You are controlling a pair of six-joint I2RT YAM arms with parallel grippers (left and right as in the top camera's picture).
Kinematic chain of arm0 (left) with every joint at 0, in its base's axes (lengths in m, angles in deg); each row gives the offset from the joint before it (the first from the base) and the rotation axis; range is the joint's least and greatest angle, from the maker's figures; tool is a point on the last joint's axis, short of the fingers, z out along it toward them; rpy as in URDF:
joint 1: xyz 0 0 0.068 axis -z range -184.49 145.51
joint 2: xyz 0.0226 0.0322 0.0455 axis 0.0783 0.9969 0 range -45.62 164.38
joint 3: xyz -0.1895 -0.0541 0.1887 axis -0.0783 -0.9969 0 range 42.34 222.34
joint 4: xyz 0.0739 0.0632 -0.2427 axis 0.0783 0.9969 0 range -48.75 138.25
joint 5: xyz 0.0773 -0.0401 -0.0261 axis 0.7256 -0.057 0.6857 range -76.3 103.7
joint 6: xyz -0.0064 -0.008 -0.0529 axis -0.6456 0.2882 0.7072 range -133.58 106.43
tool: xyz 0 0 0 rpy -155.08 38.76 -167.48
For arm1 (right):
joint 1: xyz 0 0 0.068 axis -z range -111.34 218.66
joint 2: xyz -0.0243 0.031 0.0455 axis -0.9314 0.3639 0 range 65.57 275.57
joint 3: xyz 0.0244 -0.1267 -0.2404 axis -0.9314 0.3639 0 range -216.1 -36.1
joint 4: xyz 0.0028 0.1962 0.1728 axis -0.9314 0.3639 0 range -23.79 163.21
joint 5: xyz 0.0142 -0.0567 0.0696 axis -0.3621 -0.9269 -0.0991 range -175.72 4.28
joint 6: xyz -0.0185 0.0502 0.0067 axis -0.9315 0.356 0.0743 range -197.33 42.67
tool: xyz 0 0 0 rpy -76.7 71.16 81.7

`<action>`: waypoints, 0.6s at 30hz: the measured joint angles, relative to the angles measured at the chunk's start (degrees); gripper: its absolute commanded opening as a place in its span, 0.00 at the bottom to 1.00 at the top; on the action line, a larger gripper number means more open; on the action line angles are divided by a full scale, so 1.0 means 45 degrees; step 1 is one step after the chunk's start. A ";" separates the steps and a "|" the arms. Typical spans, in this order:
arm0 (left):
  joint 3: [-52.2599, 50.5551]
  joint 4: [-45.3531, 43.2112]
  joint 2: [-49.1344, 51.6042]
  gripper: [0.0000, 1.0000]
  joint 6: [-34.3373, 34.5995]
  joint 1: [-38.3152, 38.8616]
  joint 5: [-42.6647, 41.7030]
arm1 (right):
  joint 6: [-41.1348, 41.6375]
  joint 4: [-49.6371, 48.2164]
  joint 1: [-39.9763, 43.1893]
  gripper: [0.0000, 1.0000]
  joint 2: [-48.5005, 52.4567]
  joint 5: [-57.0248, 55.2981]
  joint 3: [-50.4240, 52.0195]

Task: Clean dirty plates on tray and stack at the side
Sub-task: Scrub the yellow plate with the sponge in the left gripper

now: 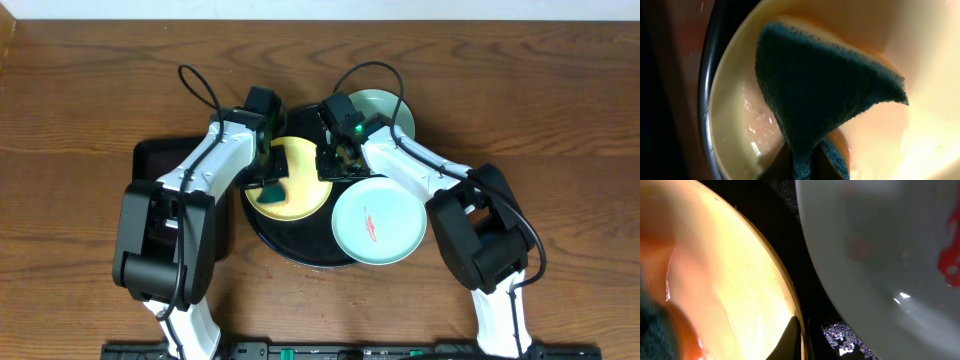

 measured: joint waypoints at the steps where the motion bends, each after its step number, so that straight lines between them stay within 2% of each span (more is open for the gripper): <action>1: 0.0000 0.0233 0.0000 0.07 -0.0049 0.0000 -0.0015 | 0.0000 0.0000 0.0000 0.03 0.0000 0.0005 0.0000; 7: 0.0015 0.1224 0.0000 0.07 -0.1277 0.0180 -0.1205 | -0.0083 0.0019 -0.0019 0.03 0.0000 0.0102 0.0000; 14: -0.0117 0.0165 0.0000 0.08 -0.2312 0.0204 -0.2798 | -0.0092 0.0029 -0.0019 0.03 0.0000 0.0126 0.0000; 18: -0.0175 -0.0816 0.0000 0.08 -0.2380 0.0233 -0.2783 | -0.0092 0.0019 -0.0019 0.02 0.0000 0.0126 0.0000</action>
